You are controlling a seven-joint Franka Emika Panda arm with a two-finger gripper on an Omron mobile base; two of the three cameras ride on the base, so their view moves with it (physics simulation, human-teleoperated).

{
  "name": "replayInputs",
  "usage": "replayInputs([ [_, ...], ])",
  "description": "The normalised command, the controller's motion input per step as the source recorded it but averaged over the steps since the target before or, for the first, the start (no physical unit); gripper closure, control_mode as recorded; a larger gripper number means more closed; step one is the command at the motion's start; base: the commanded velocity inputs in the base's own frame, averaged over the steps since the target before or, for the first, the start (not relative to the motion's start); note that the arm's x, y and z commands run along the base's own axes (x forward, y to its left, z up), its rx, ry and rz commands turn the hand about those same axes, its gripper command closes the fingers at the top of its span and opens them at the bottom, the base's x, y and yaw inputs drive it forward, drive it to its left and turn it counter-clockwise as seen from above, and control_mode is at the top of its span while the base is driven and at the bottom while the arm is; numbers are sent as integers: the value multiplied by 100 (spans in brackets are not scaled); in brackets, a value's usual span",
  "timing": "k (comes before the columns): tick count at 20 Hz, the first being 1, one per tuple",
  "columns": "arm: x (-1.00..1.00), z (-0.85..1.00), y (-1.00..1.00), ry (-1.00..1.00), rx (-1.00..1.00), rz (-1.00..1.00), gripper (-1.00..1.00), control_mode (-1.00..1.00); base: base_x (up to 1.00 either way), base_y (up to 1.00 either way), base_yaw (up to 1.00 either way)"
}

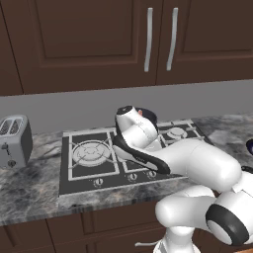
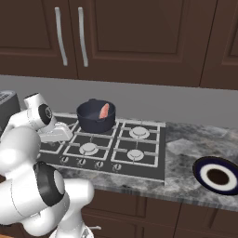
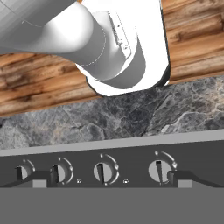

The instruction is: Retrieve the frozen meat and place it in the pot on a burner. Then turn the burner on.

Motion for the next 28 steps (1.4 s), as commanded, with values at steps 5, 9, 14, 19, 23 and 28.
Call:
replayInputs([
  [5, 1, 0, 0, 3, 0, -2, -100, -100, 0, 0, 0],
  [9, 3, 0, 0, 9, 0, -19, -100, -100, 0, 0, 0],
  [14, 0, 0, 1, 0, 0, -38, -100, -100, 0, 0, 0],
  [19, 0, 0, 3, 0, 0, -41, -100, -100, 0, 0, 0],
  [23, 0, 0, 0, 0, 2, -44, -100, -100, 0, 0, 0],
  [28, -5, 1, -7, -4, 2, -52, -100, -100, 0, 0, 0],
])
